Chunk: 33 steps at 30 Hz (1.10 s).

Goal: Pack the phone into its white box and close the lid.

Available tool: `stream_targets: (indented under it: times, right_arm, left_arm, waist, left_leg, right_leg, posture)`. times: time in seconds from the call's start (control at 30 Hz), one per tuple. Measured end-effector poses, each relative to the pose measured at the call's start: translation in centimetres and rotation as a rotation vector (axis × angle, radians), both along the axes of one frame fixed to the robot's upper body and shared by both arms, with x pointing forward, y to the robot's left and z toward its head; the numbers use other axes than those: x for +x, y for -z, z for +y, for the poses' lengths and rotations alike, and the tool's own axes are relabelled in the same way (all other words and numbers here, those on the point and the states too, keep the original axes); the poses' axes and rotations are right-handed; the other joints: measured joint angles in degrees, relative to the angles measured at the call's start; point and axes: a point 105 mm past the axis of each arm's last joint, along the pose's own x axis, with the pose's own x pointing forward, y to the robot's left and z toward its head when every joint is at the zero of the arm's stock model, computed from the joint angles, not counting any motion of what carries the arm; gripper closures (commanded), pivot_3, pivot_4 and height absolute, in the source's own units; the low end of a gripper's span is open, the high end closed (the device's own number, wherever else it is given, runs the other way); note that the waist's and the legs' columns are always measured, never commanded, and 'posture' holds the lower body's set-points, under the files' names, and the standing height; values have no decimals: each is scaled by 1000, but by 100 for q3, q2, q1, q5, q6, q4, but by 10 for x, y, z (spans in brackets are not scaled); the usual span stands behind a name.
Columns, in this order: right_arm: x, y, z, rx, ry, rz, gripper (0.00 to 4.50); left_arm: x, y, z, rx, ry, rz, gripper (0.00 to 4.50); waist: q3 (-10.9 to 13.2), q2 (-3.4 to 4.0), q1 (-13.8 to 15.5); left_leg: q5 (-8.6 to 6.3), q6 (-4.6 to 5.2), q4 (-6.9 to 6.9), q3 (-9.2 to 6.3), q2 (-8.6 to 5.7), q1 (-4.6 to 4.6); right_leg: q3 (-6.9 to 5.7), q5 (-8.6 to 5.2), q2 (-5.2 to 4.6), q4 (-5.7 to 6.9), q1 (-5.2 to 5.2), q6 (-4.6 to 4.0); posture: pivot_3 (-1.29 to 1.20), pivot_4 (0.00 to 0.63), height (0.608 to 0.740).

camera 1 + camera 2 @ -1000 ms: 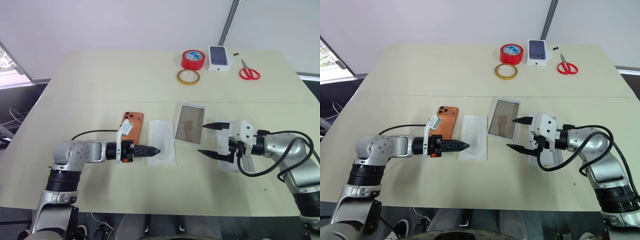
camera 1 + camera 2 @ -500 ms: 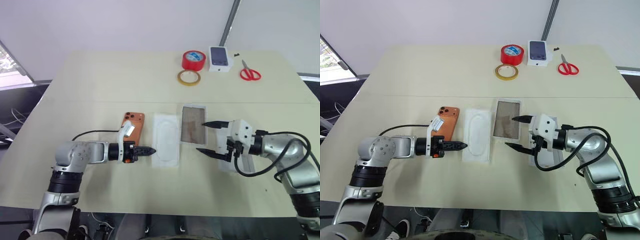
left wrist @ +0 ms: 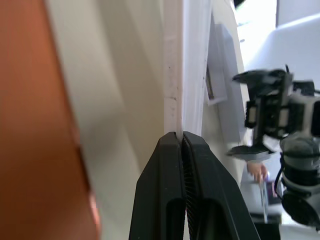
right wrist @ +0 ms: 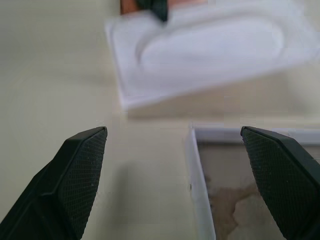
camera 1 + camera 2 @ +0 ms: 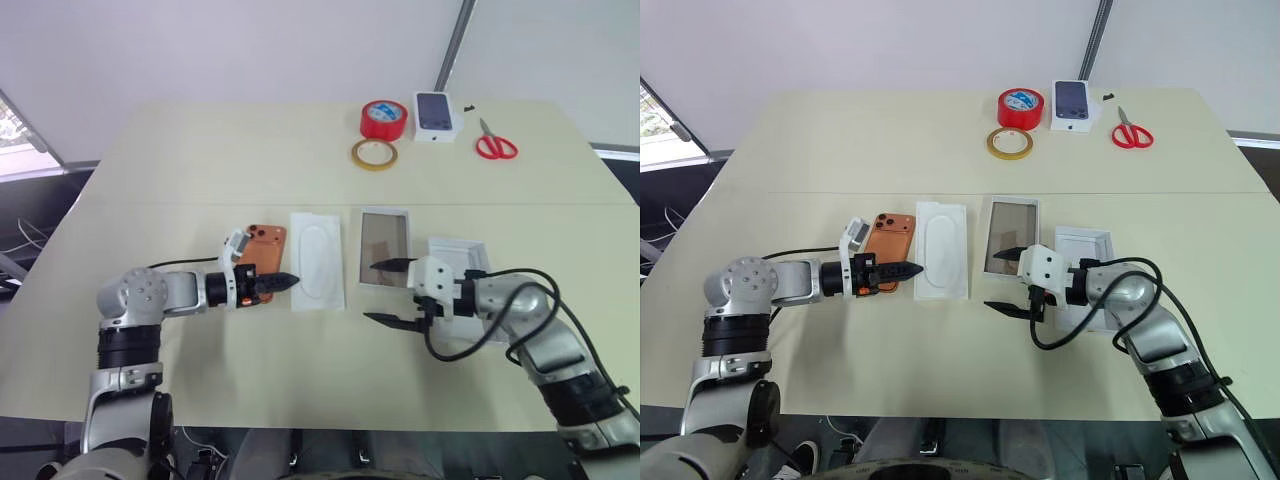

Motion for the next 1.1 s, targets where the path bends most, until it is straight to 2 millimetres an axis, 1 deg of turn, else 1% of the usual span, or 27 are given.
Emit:
stream_targets:
  times: [0.03, 0.07, 0.13, 0.23, 0.27, 0.37, 0.4, 0.53, 0.6, 0.7, 0.73, 0.8, 0.83, 0.87, 0.93, 1.0, 1.1]
  right_arm:
    - [4, 2, -1, -7, 14, 17, 866]
    - [9, 3, -2, -17, 27, 37, 1388]
    - [13, 3, -5, -26, 35, 61, 2418]
    - [10, 6, -5, -38, 4, 91, 4039]
    - [9, 6, -5, -40, -2, 100, 4436]
    - [5, 7, -3, -39, -29, 120, 4436]
    - [4, 6, -1, -33, -37, 123, 4436]
    - [-4, 2, 24, 13, -97, 99, 4436]
    - [-11, 2, 36, 27, -128, 102, 4436]
    - [-21, 5, 43, 23, -154, 120, 4436]
    - [-21, 5, 44, 34, -138, 138, 4193]
    - [-19, 4, 45, 50, -111, 161, 3570]
    - [-18, 3, 45, 51, -103, 156, 3132]
    - [-18, 2, 45, 54, -96, 153, 2587]
    - [-23, -5, 42, 65, -98, 152, 1632]
    - [-30, -11, 35, 75, -98, 169, 1632]
    - [-43, -15, 7, 41, -60, 208, 1632]
  left_arm:
    - [0, -1, 0, 5, 3, 6, 4500]
    - [1, -2, -1, 9, 7, 8, 4500]
    - [3, -5, -1, 7, 3, 6, 4500]
    - [9, -9, 4, -25, -39, 12, 4500]
    - [11, -12, 4, -30, -48, 5, 4500]
    - [17, -25, 4, -77, -81, -31, 4500]
    - [20, -32, 2, -105, -88, -46, 4500]
    - [25, -60, -6, -187, -66, -90, 4500]
    - [25, -63, -12, -196, -56, -89, 4500]
    - [22, -55, -17, -166, -48, -69, 4500]
    - [19, -52, -18, -141, -41, -73, 4500]
    - [14, -45, -24, -117, -19, -66, 4500]
    - [12, -42, -26, -111, -9, -64, 4500]
    - [10, -41, -28, -106, 0, -63, 4500]
    - [9, -40, -31, -100, 10, -65, 4500]
    - [9, -41, -32, -98, 14, -68, 4500]
    - [6, -39, -33, -105, 17, -71, 4500]
  waist:
    - [1, -1, 3]
    - [1, -2, 4]
    - [1, -3, 13]
    - [4, -6, 23]
    - [4, -7, 24]
    - [4, -7, 34]
    - [7, -12, 34]
    - [10, -17, 15]
    - [10, -16, 13]
    - [11, -18, 10]
    - [11, -19, 1]
    - [11, -19, 5]
    - [11, -19, 10]
    - [12, -19, 12]
    - [12, -20, 23]
    - [12, -20, 41]
    - [15, -25, 58]
  left_leg:
    - [1, -1, 0, 0, 0, -2]
    - [1, -2, 1, 0, 0, -6]
    - [1, -2, 0, 0, 0, -8]
    - [1, -2, 0, -1, 0, -16]
    - [1, -2, 0, -1, 0, -17]
    - [1, -3, 1, -1, 0, -17]
    - [2, -4, 1, -1, 0, -18]
    - [4, -8, 0, -2, 0, -18]
    - [4, -10, 0, -2, 0, -17]
    - [5, -10, 1, -2, -1, -18]
    - [6, -12, 0, -2, -1, -18]
    - [7, -15, 0, -5, -1, -17]
    - [8, -15, 0, -5, -1, -17]
    - [7, -15, 0, -4, -1, -18]
    - [7, -15, -1, -5, -1, -18]
    - [6, -14, -2, -6, -2, -18]
    - [3, -8, -2, -8, -4, -20]
  right_leg:
    - [0, 0, 0, 0, -1, 0]
    - [0, 0, 0, 0, -6, 0]
    - [0, 0, 0, 0, -8, 0]
    - [-1, 0, 0, -1, -16, 0]
    - [-1, 0, 0, -1, -16, 0]
    - [-1, 0, 0, -1, -16, 1]
    - [-1, 0, 0, -1, -16, 1]
    - [-1, 1, 2, 1, -18, 2]
    - [-1, 1, 2, 3, -19, 2]
    - [-1, 1, 2, 3, -19, 2]
    - [-1, 1, 2, 3, -19, 2]
    - [-1, 1, 2, 3, -19, 1]
    - [-1, 1, 2, 3, -20, 1]
    - [-1, 1, 2, 3, -19, 2]
    - [-1, 1, 2, 3, -20, 1]
    - [-1, 1, 2, 1, -18, 1]
    - [-1, 1, 1, -12, -12, 1]
  posture:
    - [0, 150, 740]
    - [0, 150, 740]
    - [0, 150, 740]
    - [0, 150, 740]
    - [0, 150, 740]
    - [0, 150, 740]
    - [0, 150, 740]
    - [0, 150, 740]
    - [0, 150, 740]
    - [0, 150, 740]
    - [0, 150, 740]
    - [0, 150, 740]
    - [0, 150, 740]
    - [0, 150, 740]
    - [0, 150, 740]
    - [0, 150, 740]
    - [0, 150, 740]
